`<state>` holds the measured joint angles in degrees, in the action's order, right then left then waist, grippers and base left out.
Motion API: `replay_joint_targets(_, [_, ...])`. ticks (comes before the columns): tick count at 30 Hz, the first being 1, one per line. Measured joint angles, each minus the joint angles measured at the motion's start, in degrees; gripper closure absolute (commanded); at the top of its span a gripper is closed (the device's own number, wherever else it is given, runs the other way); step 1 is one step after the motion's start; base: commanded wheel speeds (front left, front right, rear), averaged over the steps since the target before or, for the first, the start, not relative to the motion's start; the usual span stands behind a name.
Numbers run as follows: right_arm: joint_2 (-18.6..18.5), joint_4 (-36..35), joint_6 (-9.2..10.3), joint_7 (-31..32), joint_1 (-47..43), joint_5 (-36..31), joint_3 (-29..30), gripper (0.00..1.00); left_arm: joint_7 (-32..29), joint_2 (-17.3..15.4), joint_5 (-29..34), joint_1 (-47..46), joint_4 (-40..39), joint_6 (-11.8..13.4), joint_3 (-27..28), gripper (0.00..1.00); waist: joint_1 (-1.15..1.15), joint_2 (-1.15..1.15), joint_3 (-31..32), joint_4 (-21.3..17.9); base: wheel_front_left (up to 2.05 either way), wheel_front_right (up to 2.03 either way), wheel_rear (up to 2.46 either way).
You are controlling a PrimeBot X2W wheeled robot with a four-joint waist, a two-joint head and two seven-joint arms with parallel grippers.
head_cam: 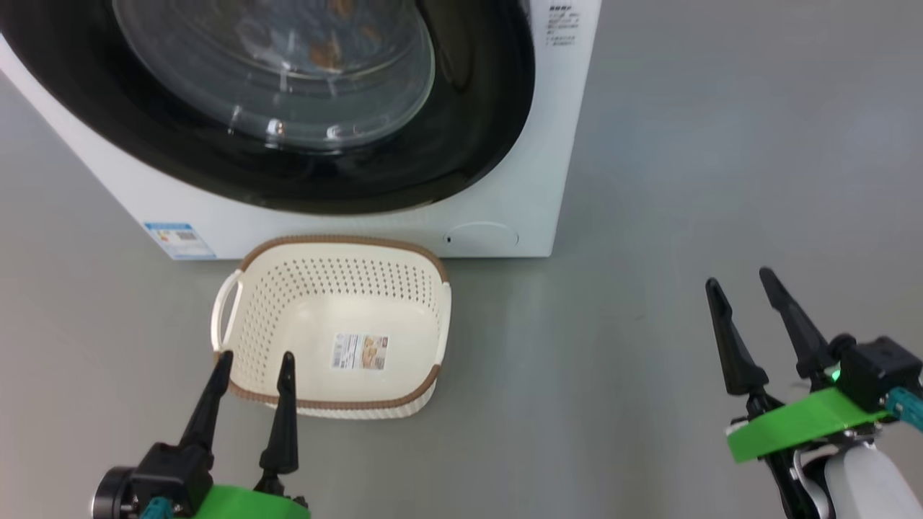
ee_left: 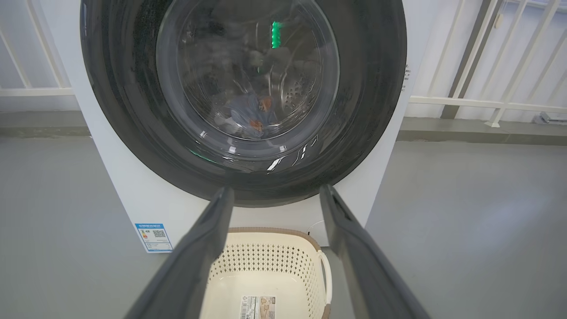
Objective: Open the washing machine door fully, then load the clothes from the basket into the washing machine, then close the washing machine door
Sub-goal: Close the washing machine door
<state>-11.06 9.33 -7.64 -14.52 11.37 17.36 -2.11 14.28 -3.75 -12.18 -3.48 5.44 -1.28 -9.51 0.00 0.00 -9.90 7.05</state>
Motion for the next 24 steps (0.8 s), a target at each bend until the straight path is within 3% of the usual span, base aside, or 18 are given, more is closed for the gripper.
replay_joint_targets(11, [4.2, -5.8, 0.00, 2.4, -8.4, -1.2, 4.5, 0.00, -1.2, -1.5, -0.2, 3.4, -0.4, 0.1, -0.1, 0.00, 0.00, 0.00, 4.0, -2.1, 0.00, 0.00, 0.00])
replay_joint_targets(24, [6.6, -10.0, 0.00, 5.0, -14.4, -3.7, 6.7, 0.00, -2.2, -2.2, -1.1, 4.8, -1.7, 0.6, -0.1, 0.00, 0.00, 0.00, 6.8, -3.9, 0.00, 0.00, 0.00])
